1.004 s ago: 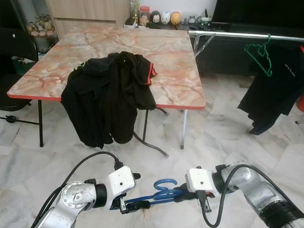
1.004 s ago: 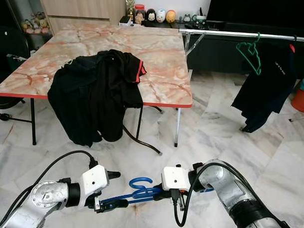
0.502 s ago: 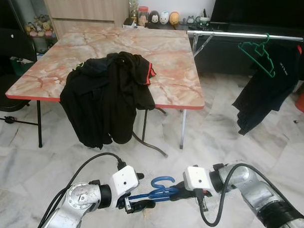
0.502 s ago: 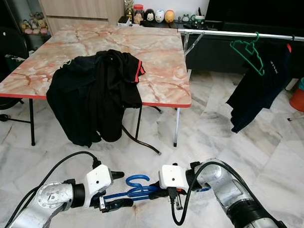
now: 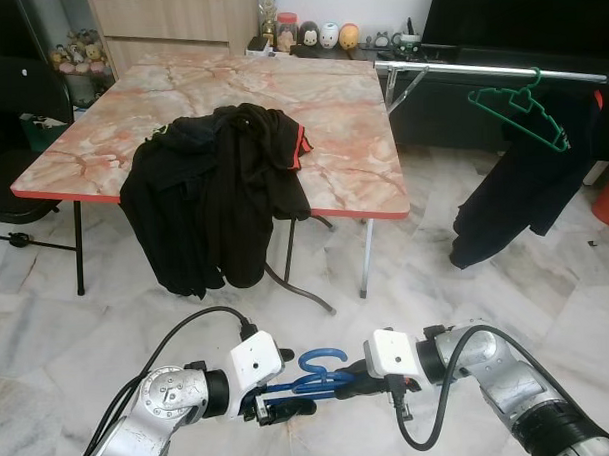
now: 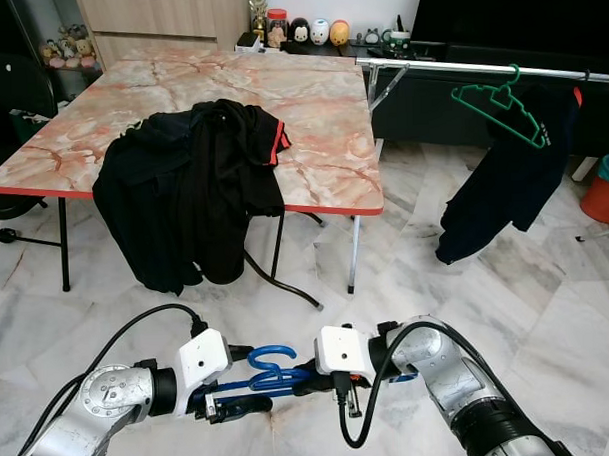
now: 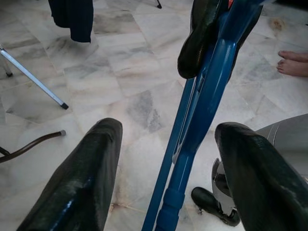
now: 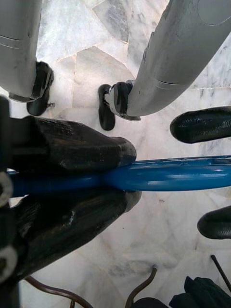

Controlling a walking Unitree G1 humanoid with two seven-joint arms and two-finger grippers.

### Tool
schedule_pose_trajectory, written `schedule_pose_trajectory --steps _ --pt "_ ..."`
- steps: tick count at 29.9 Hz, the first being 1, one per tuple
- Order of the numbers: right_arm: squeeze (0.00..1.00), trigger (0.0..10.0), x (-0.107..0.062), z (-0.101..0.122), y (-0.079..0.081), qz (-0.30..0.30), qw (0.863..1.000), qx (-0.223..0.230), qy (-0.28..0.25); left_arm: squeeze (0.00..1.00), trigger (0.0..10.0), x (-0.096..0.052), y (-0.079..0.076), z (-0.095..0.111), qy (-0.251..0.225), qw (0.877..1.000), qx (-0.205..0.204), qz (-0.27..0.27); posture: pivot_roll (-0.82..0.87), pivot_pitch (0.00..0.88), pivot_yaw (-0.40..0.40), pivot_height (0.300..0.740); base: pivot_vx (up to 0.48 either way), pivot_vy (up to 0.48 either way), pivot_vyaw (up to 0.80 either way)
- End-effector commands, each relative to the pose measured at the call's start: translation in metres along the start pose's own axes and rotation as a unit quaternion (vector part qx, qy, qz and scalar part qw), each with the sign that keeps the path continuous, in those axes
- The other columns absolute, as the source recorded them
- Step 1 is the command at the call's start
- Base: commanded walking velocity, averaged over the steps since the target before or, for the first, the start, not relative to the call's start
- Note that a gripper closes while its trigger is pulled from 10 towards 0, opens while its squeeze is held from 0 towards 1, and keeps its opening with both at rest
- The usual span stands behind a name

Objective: Hang hanger

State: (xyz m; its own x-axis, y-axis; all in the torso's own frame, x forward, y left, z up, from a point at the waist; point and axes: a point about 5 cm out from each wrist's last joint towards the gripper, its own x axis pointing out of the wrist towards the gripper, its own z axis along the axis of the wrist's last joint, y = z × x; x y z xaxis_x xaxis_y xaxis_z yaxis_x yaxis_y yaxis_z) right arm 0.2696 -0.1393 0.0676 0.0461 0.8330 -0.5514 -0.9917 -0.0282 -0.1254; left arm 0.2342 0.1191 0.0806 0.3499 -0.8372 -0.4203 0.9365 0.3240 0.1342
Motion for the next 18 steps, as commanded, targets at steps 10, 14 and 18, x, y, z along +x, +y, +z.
schedule_pose_trajectory --steps 10,14,18 --pt "0.0 10.0 0.0007 0.0097 -0.0038 -0.014 1.0 -0.003 -0.025 0.0 0.0 0.0035 -0.0015 0.0019 -0.004 1.0 -0.003 -0.008 0.1 0.0 -0.09 0.74 0.0 0.0 0.0" --pt "0.0 10.0 0.0005 0.0108 -0.0044 -0.015 1.0 -0.003 -0.028 0.0 0.0 0.0033 -0.0017 0.0019 -0.003 1.0 -0.003 -0.01 0.1 0.0 -0.089 0.74 0.0 0.0 0.0" --pt "0.0 10.0 0.0011 0.0111 -0.0048 -0.017 0.999 -0.001 -0.032 0.0 0.0 0.0029 -0.0017 0.0015 -0.002 1.0 -0.001 -0.01 0.1 0.0 -0.089 0.74 0.0 0.0 0.0"
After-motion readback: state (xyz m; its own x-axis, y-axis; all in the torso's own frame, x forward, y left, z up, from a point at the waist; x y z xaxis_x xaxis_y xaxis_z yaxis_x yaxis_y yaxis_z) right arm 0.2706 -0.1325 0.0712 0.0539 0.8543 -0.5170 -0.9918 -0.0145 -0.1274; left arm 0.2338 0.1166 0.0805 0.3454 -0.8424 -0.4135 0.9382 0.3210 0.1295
